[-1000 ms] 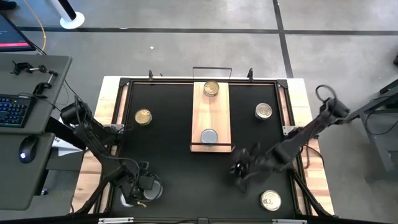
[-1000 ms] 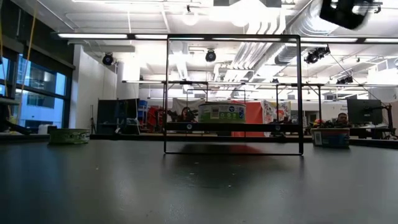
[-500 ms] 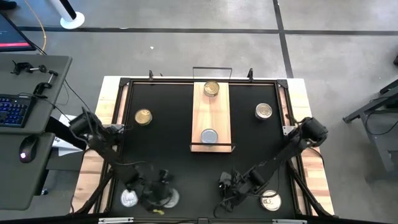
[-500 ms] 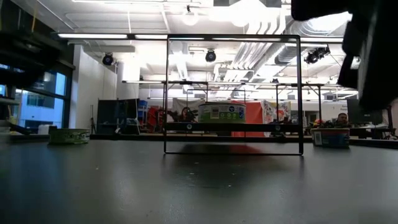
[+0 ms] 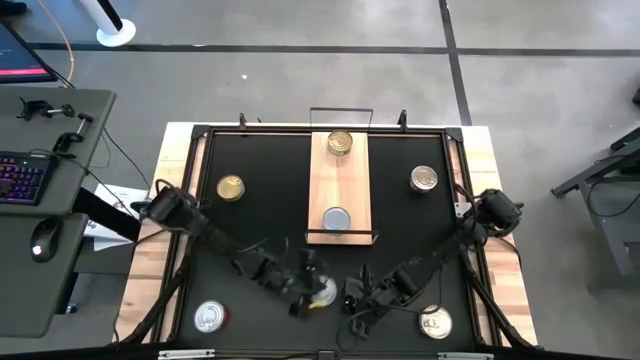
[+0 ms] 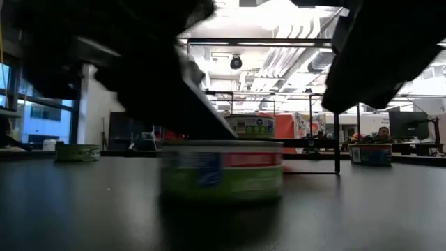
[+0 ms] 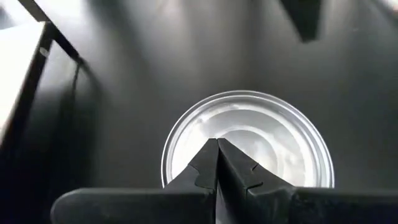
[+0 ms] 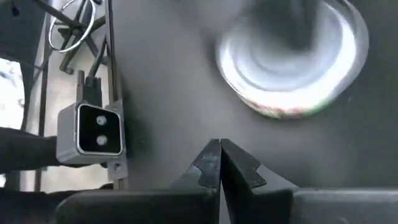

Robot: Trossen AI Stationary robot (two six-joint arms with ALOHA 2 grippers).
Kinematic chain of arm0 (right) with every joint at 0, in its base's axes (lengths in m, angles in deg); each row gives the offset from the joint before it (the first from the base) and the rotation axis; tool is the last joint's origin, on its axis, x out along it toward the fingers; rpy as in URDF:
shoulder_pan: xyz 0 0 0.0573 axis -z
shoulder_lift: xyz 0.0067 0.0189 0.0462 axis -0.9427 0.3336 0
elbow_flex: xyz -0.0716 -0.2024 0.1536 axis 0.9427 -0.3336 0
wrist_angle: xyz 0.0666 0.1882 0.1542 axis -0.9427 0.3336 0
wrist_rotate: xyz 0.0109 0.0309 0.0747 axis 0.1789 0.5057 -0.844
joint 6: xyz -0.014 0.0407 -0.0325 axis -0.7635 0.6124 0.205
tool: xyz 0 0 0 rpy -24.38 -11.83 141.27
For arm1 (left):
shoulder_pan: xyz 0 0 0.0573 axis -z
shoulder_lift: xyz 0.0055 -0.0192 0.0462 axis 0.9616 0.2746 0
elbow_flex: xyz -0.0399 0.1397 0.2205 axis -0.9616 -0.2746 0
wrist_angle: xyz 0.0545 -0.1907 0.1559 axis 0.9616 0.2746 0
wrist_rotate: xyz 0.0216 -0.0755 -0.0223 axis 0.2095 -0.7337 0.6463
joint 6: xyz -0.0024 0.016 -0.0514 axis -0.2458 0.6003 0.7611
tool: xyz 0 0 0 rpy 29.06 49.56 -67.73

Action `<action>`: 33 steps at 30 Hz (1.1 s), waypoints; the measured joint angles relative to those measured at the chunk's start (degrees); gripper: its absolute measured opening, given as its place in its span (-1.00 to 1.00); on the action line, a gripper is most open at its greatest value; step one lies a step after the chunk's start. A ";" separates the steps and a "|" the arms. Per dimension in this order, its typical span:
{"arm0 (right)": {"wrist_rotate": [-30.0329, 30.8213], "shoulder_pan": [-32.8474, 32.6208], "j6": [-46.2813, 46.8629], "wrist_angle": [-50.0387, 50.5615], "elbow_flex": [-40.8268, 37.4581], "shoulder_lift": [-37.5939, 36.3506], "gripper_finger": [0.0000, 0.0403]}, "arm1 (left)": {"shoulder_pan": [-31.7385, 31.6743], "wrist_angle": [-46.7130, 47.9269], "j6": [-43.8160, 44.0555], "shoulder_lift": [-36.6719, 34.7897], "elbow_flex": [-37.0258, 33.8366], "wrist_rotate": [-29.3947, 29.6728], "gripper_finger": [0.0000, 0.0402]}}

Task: Stack canned seafood by type on shelf
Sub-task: Stack the white-green tuna can on top of the other white-green tuna can on the shelf

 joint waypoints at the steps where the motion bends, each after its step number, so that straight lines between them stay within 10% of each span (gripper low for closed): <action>1: -0.47 0.25 -0.57 0.04 0.00 -0.01 -1.00 | -0.67 3.01 -0.27 -0.77 1.01 -0.67 -1.00; 6: 0.41 0.31 -1.56 5.22 0.00 -0.01 -1.00 | -1.12 15.22 1.71 -5.85 3.44 -1.44 -1.00; 33: 9.33 6.04 7.16 3.07 -0.06 3.77 -1.00 | 4.12 8.97 14.65 -7.21 -6.18 7.70 -1.00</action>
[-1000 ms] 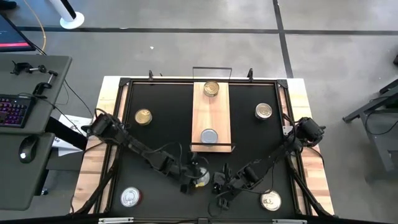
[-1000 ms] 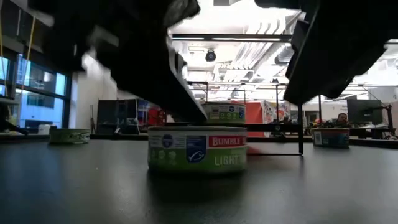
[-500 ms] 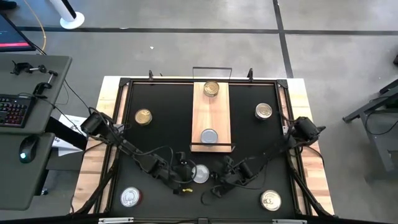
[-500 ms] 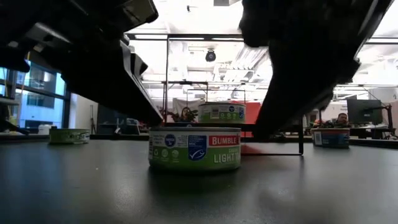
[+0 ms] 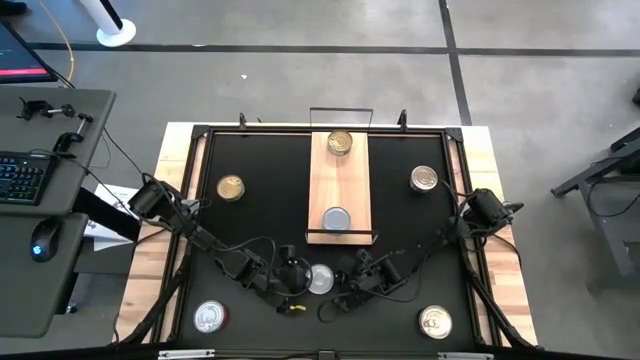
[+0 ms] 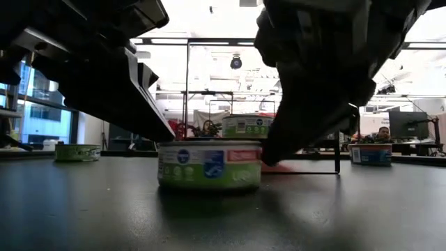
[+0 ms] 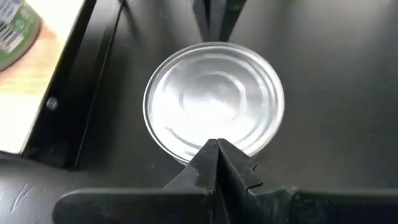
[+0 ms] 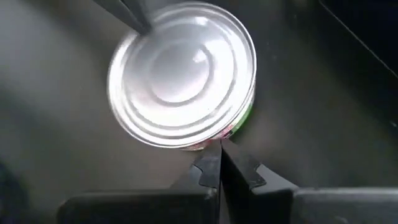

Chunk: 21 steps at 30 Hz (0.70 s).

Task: Stack canned seafood by type on shelf
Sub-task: Stack the white-green tuna can on top of the other white-green tuna can on the shelf

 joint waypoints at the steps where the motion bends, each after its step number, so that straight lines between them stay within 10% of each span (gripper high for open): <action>1: 0.71 -0.04 0.00 -1.24 -0.05 0.01 -1.00 | 0.02 0.48 0.18 -0.03 0.00 0.13 -1.00; 21: 3.65 -1.06 -7.35 -9.85 7.65 -0.25 -1.00 | 5.49 4.91 7.00 0.14 -0.13 0.16 -1.00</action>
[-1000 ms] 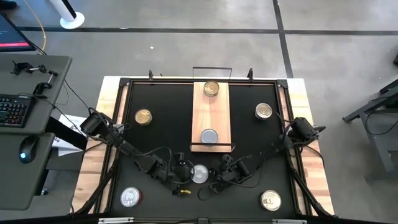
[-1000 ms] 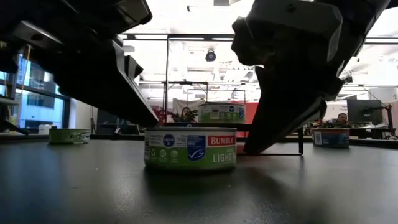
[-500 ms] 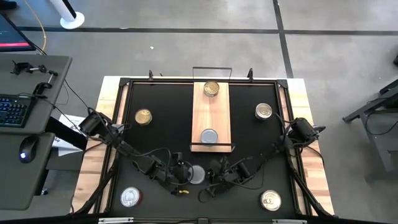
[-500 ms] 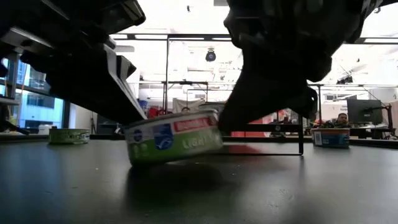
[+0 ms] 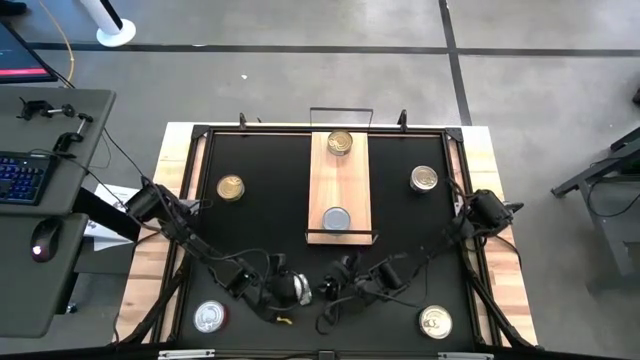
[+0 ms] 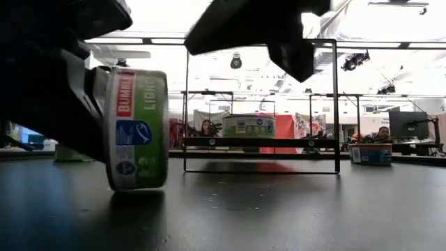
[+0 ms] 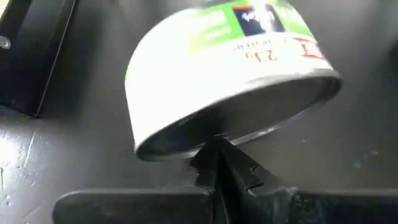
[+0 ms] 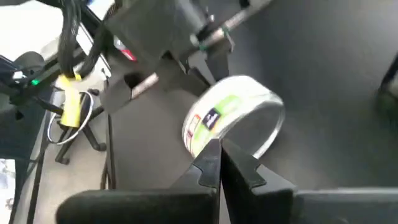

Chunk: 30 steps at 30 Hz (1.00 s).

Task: Stack canned seafood by type on shelf
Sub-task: Stack the white-green tuna can on top of the other white-green tuna can on the shelf

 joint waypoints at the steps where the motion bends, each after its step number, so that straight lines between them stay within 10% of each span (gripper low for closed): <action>1: -0.18 0.23 -0.84 0.16 0.47 0.01 -1.00 | 0.23 0.07 0.02 0.01 -0.01 0.09 -1.00; 16: -8.36 1.11 -6.34 22.32 9.27 0.31 -1.00 | 6.37 -0.15 5.35 -0.22 0.02 0.76 -1.00; 30: -7.07 6.98 -0.18 15.39 7.88 7.07 -1.00 | 0.52 -3.53 -1.19 -0.24 0.02 1.96 -1.00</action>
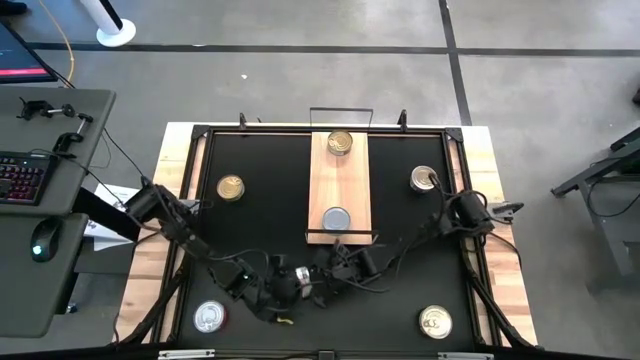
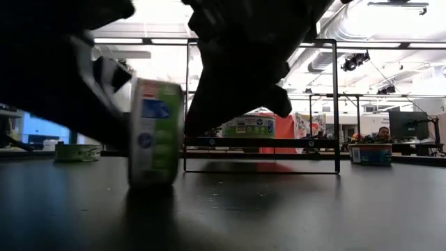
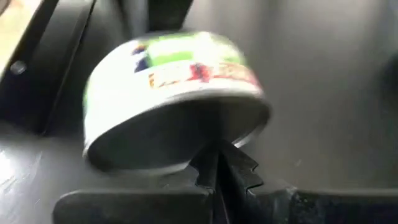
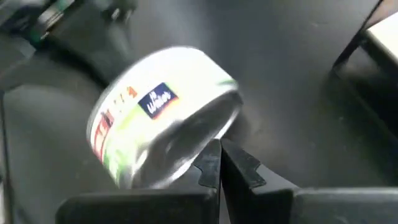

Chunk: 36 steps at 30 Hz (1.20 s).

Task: Stack canned seafood by type on shelf
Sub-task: Stack the white-green tuna can on top of the other white-green tuna can on the shelf

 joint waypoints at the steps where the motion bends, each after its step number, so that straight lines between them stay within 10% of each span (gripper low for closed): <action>1: 0.61 0.35 0.04 0.00 0.00 0.00 -1.00 | -0.32 -1.10 -0.45 0.00 0.02 -0.86 -1.00; 24: -3.65 1.90 -13.40 -4.11 0.95 -0.07 -1.00 | -3.53 -21.15 -3.03 4.83 0.11 -1.49 -1.00; 36: -2.19 1.26 -17.76 14.38 10.46 -2.40 -1.00 | -1.80 -16.09 -8.98 -2.24 0.10 -3.31 -1.00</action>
